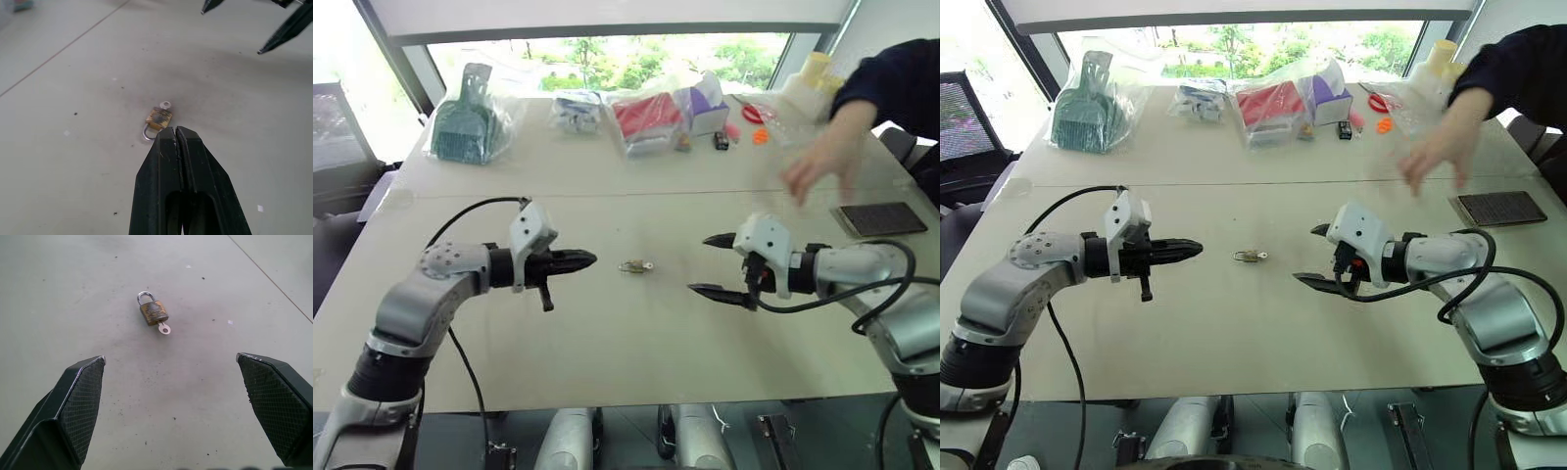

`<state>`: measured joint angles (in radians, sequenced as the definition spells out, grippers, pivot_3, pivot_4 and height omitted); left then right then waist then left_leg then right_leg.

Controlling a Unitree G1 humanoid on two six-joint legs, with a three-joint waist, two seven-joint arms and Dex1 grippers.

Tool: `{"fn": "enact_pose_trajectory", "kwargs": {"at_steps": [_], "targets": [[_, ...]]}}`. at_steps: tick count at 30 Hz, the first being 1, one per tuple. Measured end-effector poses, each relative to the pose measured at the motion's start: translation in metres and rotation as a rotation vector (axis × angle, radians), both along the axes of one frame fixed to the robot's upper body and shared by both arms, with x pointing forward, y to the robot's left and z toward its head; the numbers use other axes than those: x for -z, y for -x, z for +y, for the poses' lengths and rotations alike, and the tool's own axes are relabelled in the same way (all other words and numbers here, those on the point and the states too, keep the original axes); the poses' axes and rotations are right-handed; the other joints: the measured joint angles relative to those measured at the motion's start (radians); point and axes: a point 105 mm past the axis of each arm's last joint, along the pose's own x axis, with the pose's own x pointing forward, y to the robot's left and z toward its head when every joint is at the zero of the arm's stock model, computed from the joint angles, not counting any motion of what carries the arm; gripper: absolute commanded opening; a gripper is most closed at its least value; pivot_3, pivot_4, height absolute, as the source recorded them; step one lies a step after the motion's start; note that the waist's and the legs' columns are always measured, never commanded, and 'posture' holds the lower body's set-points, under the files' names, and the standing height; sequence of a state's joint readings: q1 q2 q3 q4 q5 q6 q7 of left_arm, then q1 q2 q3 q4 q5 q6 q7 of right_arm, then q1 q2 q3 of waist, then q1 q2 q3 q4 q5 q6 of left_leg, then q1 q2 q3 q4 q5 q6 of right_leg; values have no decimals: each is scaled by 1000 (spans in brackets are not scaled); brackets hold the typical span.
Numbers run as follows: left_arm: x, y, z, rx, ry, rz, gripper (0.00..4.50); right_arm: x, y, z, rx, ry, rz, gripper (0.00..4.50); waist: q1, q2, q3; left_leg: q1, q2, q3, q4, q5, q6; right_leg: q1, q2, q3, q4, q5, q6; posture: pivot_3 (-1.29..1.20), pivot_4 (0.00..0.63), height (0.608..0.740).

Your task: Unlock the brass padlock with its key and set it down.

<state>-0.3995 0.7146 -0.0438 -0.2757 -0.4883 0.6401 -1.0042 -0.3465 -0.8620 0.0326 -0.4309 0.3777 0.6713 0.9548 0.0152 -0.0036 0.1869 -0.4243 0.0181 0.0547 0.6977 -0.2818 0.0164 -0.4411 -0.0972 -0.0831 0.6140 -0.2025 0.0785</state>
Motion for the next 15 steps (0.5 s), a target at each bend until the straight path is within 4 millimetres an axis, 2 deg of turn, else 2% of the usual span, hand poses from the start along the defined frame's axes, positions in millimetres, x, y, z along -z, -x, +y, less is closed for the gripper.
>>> {"fn": "enact_pose_trajectory", "kwargs": {"at_steps": [15], "targets": [[6, -6, 17, 62, -54, 4, 0, -9, -3, 10, -74, 24, -5, 4454, -1, 0, 0, 0, 0, 0, 0, 0, 0, 0, 0, 0, 0, 0, 1, 0, 150, 740]]}}
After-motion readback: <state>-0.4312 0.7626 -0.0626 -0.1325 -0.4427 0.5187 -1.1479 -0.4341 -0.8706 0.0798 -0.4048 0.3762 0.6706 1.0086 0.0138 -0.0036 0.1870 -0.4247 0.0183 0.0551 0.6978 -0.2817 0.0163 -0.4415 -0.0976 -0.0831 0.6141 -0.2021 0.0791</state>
